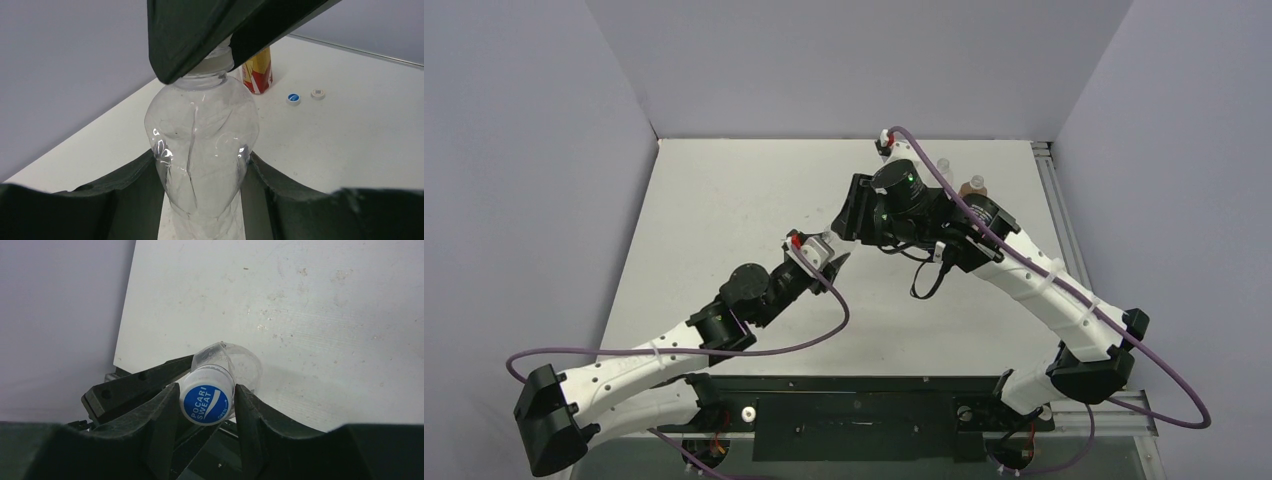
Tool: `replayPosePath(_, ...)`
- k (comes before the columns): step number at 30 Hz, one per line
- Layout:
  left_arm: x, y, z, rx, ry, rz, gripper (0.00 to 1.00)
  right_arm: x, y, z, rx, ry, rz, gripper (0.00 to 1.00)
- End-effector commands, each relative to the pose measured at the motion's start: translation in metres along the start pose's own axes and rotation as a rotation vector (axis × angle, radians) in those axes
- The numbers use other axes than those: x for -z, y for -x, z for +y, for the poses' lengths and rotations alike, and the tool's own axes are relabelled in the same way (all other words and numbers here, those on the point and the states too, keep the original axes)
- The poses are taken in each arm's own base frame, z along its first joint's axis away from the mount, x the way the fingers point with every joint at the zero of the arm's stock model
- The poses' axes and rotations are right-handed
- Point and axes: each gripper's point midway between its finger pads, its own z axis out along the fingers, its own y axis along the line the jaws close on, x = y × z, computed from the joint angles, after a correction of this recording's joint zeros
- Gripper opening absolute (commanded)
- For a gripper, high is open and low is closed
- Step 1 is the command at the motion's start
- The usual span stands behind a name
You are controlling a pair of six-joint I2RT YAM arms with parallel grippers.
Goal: Screw on the bottle caps
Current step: Screw the bottle cap onto the plastic bottle.
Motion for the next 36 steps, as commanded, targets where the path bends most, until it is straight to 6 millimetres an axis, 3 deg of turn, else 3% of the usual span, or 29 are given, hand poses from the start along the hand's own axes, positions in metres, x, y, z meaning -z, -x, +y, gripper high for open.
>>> replayPosePath(1,0.005,0.050,-0.012,0.019,-0.089,-0.192,0.15,0.007,-0.006,0.008,0.025,0.041,0.049,0.41)
replayPosePath(8,0.004,0.048,-0.019,0.021,-0.126,-0.177,0.15,0.014,-0.003,0.001,0.040,0.030,0.054,0.45)
replayPosePath(18,-0.003,0.031,-0.022,0.071,-0.122,-0.111,0.15,0.028,0.005,-0.004,0.069,0.032,0.005,0.72)
replayPosePath(22,-0.004,0.026,-0.023,0.092,-0.130,-0.092,0.15,0.038,0.010,-0.008,0.102,0.029,-0.026,0.77)
replayPosePath(31,-0.001,0.016,-0.031,0.121,-0.200,-0.047,0.15,0.057,0.013,-0.019,0.183,0.031,-0.074,0.77)
replayPosePath(36,0.003,0.011,-0.035,0.135,-0.233,-0.031,0.15,0.070,0.012,-0.019,0.242,0.056,-0.088,0.67)
